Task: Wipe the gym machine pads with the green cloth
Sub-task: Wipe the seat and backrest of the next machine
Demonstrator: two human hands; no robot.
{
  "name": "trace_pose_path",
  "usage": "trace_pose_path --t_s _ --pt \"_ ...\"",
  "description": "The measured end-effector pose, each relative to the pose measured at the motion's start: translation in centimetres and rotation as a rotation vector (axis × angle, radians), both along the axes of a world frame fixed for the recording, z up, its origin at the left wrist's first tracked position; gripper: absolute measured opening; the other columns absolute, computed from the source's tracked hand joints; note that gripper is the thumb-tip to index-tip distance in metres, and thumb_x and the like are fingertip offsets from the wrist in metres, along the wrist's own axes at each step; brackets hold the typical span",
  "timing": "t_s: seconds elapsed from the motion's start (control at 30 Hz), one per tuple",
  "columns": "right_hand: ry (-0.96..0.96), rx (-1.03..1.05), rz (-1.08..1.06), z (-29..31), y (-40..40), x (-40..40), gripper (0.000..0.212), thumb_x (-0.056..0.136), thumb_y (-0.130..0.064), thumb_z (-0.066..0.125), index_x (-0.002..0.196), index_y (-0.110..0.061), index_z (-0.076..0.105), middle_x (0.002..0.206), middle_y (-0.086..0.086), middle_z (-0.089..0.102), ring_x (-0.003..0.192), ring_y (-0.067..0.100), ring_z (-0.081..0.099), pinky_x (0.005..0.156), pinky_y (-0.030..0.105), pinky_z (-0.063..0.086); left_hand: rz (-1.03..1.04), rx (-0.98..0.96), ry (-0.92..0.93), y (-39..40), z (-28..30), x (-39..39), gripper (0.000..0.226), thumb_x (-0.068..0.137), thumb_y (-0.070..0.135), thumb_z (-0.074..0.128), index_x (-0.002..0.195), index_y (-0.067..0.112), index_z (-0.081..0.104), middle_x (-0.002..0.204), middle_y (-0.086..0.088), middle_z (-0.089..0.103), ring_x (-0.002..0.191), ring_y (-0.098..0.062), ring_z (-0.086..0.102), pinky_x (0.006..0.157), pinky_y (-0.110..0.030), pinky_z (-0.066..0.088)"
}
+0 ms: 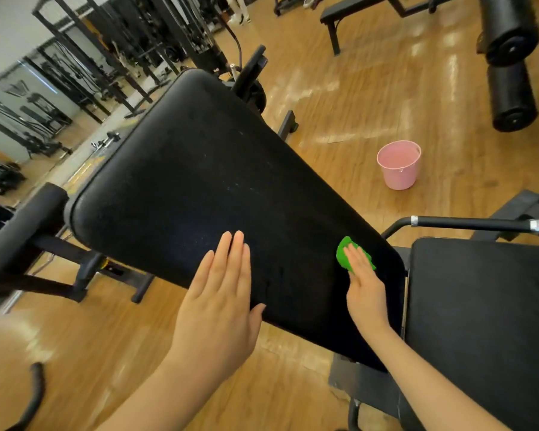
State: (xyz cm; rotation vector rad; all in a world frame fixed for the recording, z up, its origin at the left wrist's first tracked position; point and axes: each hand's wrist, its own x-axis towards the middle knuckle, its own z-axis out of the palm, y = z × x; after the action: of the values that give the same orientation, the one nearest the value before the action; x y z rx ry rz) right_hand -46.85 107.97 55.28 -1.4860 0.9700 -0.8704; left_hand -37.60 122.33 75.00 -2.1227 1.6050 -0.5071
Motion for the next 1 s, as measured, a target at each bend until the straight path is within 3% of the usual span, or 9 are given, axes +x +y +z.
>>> trace_pose_path --t_s 0.1,0.2,0.27,0.33,0.43,0.6,0.73,0.87,1.0 --pt "-0.115 0.205 -0.120 4.3 -0.8 0.2 0.042 0.096 0.002 0.040 0.133 -0.014 0.051 0.138 -0.003 0.047 0.132 0.013 0.039 0.103 0.013 0.026 -0.030 0.010 -0.030 0.2 1.9 0.2 0.076 0.087 0.047 0.033 0.138 -0.009 0.041 0.146 -0.025 0.039 0.141 -0.034 0.023 0.116 -0.044 0.006" --pt "-0.279 0.002 -0.017 11.0 -0.5 1.4 0.044 0.095 0.003 0.042 0.133 -0.016 0.049 0.136 -0.011 0.044 0.132 0.004 0.035 0.103 0.006 0.024 -0.048 0.017 -0.092 0.1 4.8 1.2 0.081 0.087 0.051 0.031 0.139 -0.010 0.040 0.147 -0.027 0.037 0.141 -0.035 0.024 0.116 -0.047 0.009" --pt "-0.269 -0.202 0.145 13.7 0.2 3.0 0.045 0.094 0.001 0.044 0.136 -0.016 0.046 0.138 -0.015 0.037 0.136 0.001 0.025 0.109 0.010 0.019 -0.077 0.052 -0.128 0.0 6.7 2.4 0.085 0.085 0.056 0.031 0.138 -0.010 0.041 0.146 -0.027 0.039 0.139 -0.034 0.026 0.115 -0.046 0.009" --pt "-0.163 -0.341 0.221 14.2 0.5 4.5 0.048 0.095 -0.006 0.047 0.140 -0.020 0.040 0.147 -0.014 0.030 0.140 0.002 0.013 0.113 0.019 0.014 -0.137 0.128 -0.147 0.2 8.2 3.5 0.087 0.083 0.059 0.032 0.136 -0.009 0.045 0.144 -0.026 0.041 0.139 -0.034 0.028 0.115 -0.044 0.008" --pt "-0.129 -0.368 0.151 12.3 1.4 5.3 0.054 0.094 -0.005 0.049 0.142 -0.023 0.033 0.147 -0.017 0.022 0.141 0.002 0.007 0.116 0.030 0.016 -0.293 0.241 -0.189 0.3 9.9 5.0 0.080 0.083 0.057 0.033 0.135 -0.002 0.049 0.141 -0.022 0.048 0.134 -0.037 0.040 0.111 -0.045 0.020" --pt "-0.131 -0.422 0.156 6.5 5.4 2.7 0.071 0.084 0.008 0.060 0.140 -0.023 0.031 0.145 -0.021 0.029 0.141 0.005 0.020 0.114 0.020 0.011 -0.519 0.404 -0.219 -0.9 13.2 7.8 0.071 0.085 0.054 0.036 0.136 0.006 0.051 0.142 -0.013 0.049 0.134 -0.026 0.039 0.112 -0.040 0.018" --pt "-0.214 -0.324 0.097 7.1 5.3 1.5 0.056 0.087 0.002 0.056 0.134 -0.025 0.042 0.139 -0.018 0.041 0.137 -0.002 0.026 0.110 0.041 0.033 -0.650 0.524 -0.203 -2.4 15.6 9.7 0.072 0.084 0.057 0.039 0.138 0.011 0.051 0.144 -0.007 0.048 0.136 -0.018 0.038 0.114 -0.037 0.017" --pt "-0.315 -0.438 0.047 12.9 4.7 3.2 0.043 0.092 -0.019 0.042 0.134 -0.015 0.045 0.138 -0.006 0.046 0.137 0.010 0.033 0.112 0.027 0.028 -0.695 0.549 -0.165 -3.1 15.8 10.1 0.073 0.085 0.057 0.043 0.137 0.007 0.053 0.143 -0.009 0.049 0.136 -0.022 0.041 0.111 -0.040 0.022" --pt "-0.225 -0.559 0.105 14.6 5.6 5.9 0.046 0.091 -0.016 0.039 0.136 -0.012 0.044 0.143 -0.005 0.038 0.140 0.013 0.025 0.115 0.028 0.018 -0.728 0.517 -0.119 -3.0 15.7 10.1 0.071 0.085 0.056 0.046 0.133 0.004 0.056 0.140 -0.011 0.052 0.133 -0.024 0.044 0.110 -0.041 0.025"
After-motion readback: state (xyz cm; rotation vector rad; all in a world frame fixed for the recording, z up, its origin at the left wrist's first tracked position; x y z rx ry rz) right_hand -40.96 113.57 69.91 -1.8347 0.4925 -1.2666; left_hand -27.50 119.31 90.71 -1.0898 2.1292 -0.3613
